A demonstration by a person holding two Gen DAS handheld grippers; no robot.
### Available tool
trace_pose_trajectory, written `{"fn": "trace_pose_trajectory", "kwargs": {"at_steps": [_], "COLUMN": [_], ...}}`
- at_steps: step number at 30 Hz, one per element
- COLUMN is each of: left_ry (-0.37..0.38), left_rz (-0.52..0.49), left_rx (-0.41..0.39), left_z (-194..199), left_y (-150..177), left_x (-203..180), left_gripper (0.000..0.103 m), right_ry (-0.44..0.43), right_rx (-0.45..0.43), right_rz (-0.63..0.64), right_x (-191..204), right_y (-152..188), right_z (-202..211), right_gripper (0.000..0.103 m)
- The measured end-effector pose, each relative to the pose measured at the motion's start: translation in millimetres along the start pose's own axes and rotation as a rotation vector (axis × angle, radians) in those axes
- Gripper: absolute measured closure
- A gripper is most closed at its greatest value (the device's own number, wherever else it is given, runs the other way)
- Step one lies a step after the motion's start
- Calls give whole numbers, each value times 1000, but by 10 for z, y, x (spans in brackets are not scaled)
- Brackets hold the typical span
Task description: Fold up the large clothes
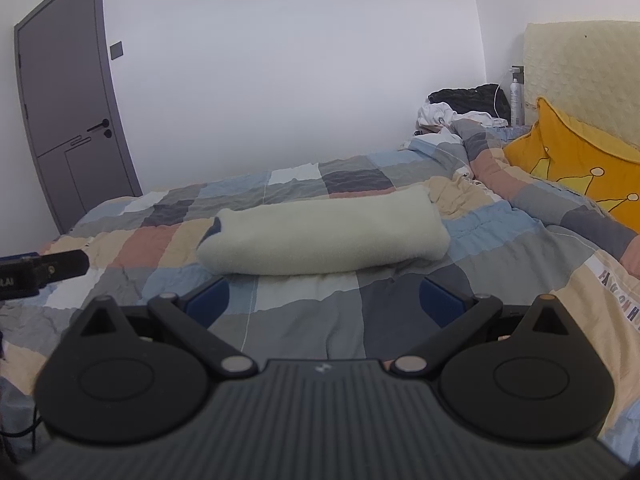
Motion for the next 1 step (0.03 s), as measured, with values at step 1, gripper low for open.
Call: {"fn": "trace_pose_trajectory", "kwargs": {"at_steps": [1], "left_ry": [-1], "left_rz": [0], "left_rx": [-1], "left_z": [11], "left_y": [-6], "left_x": [-2], "left_gripper": [0], "right_ry": [0], "right_rx": [0], "right_rz": [1], "right_x": [5], "right_y": [-2], "right_z": [4], "right_gripper": [0]}}
Point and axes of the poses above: each gripper's, at about its wrist camera, not at the fingertips, and z roughly against the way its jaws point, x to its left, y to its underside, the point moved 6 cm from there along -z, roughly the way its jaws point, and after that the axes turned 10 degrees about -x, right-handed, at the moved point
